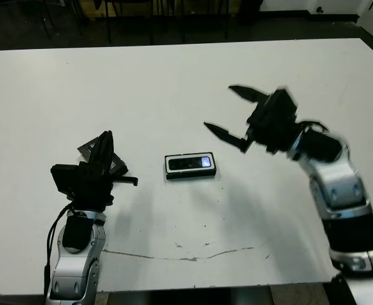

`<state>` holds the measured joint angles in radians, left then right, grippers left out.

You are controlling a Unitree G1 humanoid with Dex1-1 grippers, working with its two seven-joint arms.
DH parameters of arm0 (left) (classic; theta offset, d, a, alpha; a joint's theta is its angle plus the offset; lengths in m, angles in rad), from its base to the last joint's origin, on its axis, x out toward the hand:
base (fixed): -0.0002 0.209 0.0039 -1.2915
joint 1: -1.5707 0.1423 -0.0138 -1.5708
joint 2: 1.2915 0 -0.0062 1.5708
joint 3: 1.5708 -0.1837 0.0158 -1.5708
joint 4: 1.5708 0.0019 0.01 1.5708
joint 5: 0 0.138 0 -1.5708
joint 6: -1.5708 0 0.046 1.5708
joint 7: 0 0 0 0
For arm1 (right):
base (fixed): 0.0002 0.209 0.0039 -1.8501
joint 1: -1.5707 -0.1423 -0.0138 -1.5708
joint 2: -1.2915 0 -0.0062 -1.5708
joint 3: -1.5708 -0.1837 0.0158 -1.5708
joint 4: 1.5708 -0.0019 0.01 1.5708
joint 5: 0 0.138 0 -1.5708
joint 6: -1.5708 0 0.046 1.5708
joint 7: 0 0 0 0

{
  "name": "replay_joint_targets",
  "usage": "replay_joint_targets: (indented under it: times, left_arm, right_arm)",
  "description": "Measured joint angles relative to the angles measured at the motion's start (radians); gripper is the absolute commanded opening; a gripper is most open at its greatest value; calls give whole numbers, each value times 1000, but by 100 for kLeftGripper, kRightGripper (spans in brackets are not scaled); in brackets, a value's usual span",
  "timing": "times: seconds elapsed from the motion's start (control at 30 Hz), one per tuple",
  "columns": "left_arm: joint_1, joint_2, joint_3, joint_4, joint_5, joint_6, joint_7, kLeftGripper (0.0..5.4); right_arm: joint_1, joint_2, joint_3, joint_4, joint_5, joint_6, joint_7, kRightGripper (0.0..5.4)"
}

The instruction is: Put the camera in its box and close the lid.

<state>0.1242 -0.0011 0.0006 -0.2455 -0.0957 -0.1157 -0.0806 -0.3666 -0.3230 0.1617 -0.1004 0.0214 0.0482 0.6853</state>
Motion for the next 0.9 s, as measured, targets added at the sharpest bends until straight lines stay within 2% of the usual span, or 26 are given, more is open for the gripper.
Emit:
replay_joint_targets:
  times: [0.27,0.43,0.57,0.73,0.9]
  left_arm:
    - [8,9,58,-26,-3,-8,13,0]
    - [69,68,153,-122,-5,41,15,0]
    - [114,164,257,-228,-32,207,0,0]
    - [118,306,370,-325,-98,473,-52,0]
    - [90,510,394,-346,-149,739,-191,0]
  right_arm:
    - [94,0,-49,-18,52,-22,-52,164]
    - [127,-7,-77,-19,87,-66,-54,71]
    - [153,-8,-103,-21,125,-86,-52,2]
    - [187,-8,-115,-65,147,-69,-78,2]
    - [211,-7,-118,-118,159,-36,-104,2]
